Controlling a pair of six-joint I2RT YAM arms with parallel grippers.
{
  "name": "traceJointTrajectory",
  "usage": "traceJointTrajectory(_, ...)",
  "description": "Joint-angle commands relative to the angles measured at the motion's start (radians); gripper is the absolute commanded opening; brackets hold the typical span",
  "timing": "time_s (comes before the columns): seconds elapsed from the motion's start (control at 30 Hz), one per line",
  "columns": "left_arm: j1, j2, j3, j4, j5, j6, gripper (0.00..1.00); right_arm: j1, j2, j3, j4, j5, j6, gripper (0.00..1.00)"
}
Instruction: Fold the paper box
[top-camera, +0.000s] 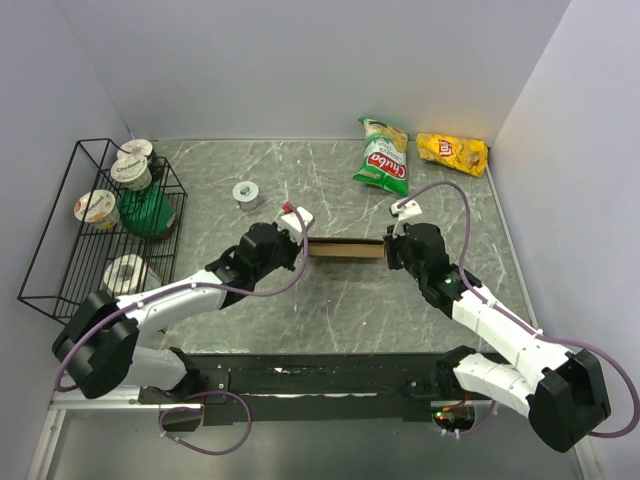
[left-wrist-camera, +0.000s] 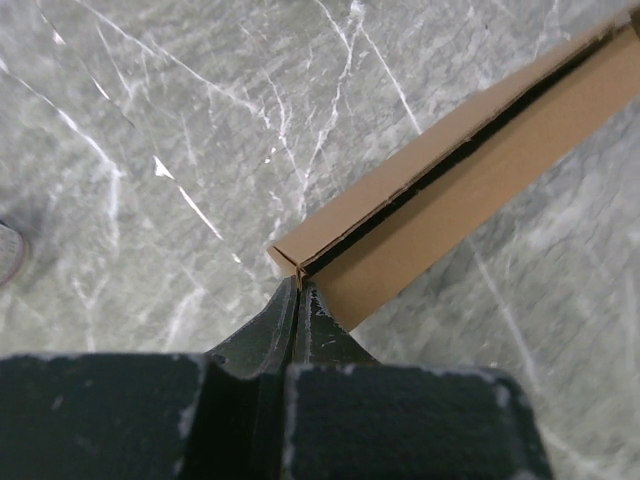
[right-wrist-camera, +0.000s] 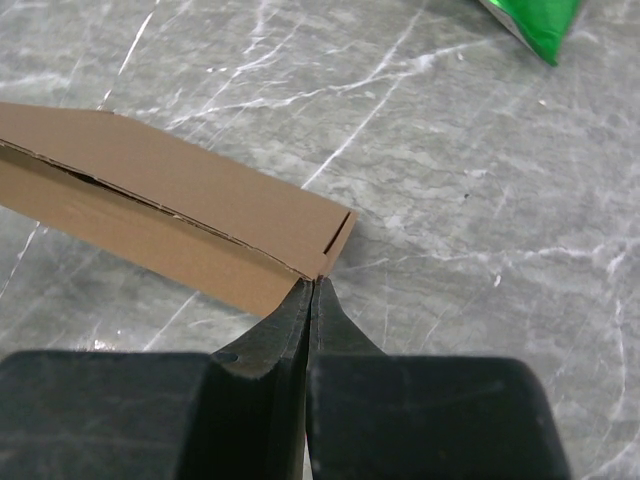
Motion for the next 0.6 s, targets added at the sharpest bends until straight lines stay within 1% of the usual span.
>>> traceJointTrajectory(0.0,-0.009,0.058,0.080,-0.091,0.069,-0.181,0.01,0.036,-0.018,-0.019,0.084,0.016,0.077,0.00)
traceJointTrajectory(0.23,-0.009,0.097,0.140,-0.119,0.097,-0.325,0.01,0.062,-0.001,-0.016,0.075,0.053,0.078,0.00)
traceJointTrajectory(0.43,-0.009,0.108,0.105,-0.035,0.106,-0.424,0.01,0.071,0.009,-0.017,0.072,0.060,0.106,0.00)
traceJointTrajectory(0.57,-0.009,0.120,0.079,0.013,0.094,-0.451,0.01,0.079,0.012,-0.017,0.077,0.060,0.120,0.00)
